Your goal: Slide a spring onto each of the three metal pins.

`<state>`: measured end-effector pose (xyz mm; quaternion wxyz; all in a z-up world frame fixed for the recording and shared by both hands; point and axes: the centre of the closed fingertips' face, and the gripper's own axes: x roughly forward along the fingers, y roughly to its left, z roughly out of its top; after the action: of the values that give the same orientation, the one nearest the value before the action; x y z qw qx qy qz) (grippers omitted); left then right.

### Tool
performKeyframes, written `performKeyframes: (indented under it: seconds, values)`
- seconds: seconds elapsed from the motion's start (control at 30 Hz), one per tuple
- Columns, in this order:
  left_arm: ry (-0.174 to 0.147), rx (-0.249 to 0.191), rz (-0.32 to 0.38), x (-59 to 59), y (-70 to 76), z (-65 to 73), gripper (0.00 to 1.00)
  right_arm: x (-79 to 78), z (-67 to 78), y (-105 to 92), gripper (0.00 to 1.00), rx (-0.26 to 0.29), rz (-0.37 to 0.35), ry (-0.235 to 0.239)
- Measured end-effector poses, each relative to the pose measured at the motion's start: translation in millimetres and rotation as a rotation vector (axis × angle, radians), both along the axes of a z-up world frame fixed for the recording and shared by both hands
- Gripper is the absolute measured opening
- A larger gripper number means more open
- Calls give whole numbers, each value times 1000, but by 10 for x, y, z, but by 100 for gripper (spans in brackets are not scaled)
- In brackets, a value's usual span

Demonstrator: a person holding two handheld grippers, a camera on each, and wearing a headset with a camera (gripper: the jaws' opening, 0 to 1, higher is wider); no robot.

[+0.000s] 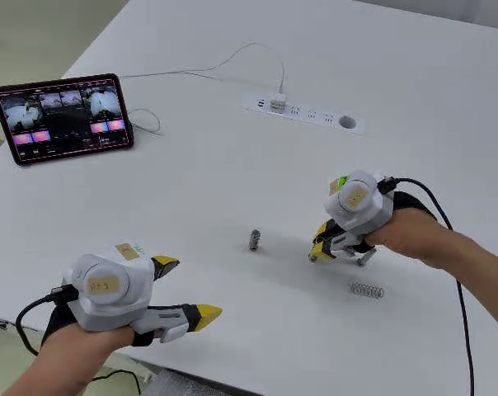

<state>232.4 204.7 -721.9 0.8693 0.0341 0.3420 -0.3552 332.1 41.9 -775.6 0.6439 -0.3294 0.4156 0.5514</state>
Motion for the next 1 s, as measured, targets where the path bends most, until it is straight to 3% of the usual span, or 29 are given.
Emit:
performKeyframes:
  seconds: [0.67,1.0]
  values:
    - [-9,4,11,-22,53,50,64,-3,-39,6,14,8,-13,11]
    - [-27,0,6,-9,28,126,64,-13,86,-63,28,27,-65,0]
